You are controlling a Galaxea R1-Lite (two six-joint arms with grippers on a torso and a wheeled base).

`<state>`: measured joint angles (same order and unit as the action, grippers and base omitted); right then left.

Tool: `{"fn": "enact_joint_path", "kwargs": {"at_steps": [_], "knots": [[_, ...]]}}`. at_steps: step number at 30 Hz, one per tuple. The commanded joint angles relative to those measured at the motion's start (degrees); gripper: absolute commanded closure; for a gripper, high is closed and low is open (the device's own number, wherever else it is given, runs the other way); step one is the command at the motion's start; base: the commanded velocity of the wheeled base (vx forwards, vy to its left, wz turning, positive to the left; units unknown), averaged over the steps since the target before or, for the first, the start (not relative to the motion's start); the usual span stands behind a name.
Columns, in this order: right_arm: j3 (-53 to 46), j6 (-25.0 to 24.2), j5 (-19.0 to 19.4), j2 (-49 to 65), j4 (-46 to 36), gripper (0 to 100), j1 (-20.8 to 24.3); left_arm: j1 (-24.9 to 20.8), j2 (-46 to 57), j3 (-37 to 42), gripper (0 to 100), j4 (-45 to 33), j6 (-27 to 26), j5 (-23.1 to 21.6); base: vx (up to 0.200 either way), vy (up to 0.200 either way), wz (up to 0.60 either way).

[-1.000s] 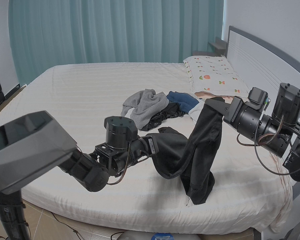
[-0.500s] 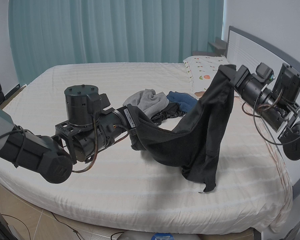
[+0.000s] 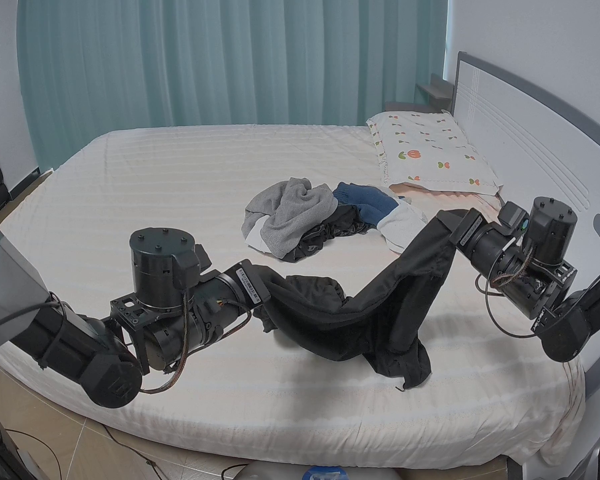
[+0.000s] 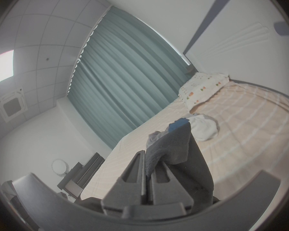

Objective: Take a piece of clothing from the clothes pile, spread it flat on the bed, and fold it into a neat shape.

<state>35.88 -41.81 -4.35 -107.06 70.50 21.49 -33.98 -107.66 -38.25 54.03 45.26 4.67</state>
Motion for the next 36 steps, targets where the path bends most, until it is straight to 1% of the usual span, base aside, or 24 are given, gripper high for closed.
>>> {"fn": "enact_joint_path", "kwargs": {"at_steps": [1, 6, 14, 16, 19, 21, 23, 27, 29, 30, 33, 36], "knots": [[-2.04, -0.73, -0.57, -3.07, 0.61, 100, -0.57, -0.04, -0.45, 1.52, 100, 0.02, 1.67, -0.36, -0.200, 0.000, 0.00], [-3.27, -0.81, -0.57, -2.81, 0.96, 100, -0.57, 0.05, -0.98, 2.57, 100, 0.02, 3.08, -0.98, -0.200, 0.000, 0.00], [-4.24, -0.90, -0.57, -2.81, 1.13, 100, -0.22, -0.04, -1.33, 3.63, 100, 0.11, 3.08, -1.33, 0.000, 0.000, 0.00], [-4.41, -0.90, -0.57, -2.89, 1.22, 100, -0.05, 0.05, -1.42, 3.71, 100, 0.29, 3.16, -3.35, 0.000, 0.000, 0.00], [-4.50, -0.90, -0.57, -3.07, 1.22, 100, -0.05, 0.49, -1.33, 3.45, 100, 0.90, 3.43, -3.44, 0.000, 0.000, 0.00], [-4.50, -0.90, -0.57, -3.16, 1.22, 100, -0.05, 0.66, -0.89, 3.19, 100, 0.90, 5.19, -3.35, 0.000, 0.000, 0.00], [-4.50, -0.90, -0.66, -3.07, 1.22, 100, 0.04, 0.66, -0.80, 3.01, 100, 0.90, 6.06, -3.44, 0.000, 0.200, 0.00], [-4.50, -0.81, -1.01, -2.81, 1.04, 100, 0.13, 0.66, -0.71, 3.01, 100, 0.90, 6.15, -3.35, 0.000, 0.200, 0.00], [-4.32, -0.81, -1.89, -2.81, 0.96, 100, 0.13, 0.75, -0.63, 2.92, 100, 0.90, 6.15, -3.35, 0.000, 0.200, 0.00], [-3.97, -0.55, -3.65, -2.98, 0.78, 100, 0.22, 0.75, -0.63, 2.92, 100, 0.90, 6.06, -3.26, 0.000, 0.200, 0.00], [-3.62, 0.15, -6.63, -3.07, 1.04, 100, 0.66, 0.84, -0.45, 2.83, 100, 0.90, 6.06, -3.17, 0.000, 0.200, 0.00], [-3.36, 0.94, -7.51, -3.16, 1.13, 100, 1.01, 1.02, -0.19, 2.75, 100, 0.90, 6.06, -2.38, 0.000, 0.200, 0.00]]}}
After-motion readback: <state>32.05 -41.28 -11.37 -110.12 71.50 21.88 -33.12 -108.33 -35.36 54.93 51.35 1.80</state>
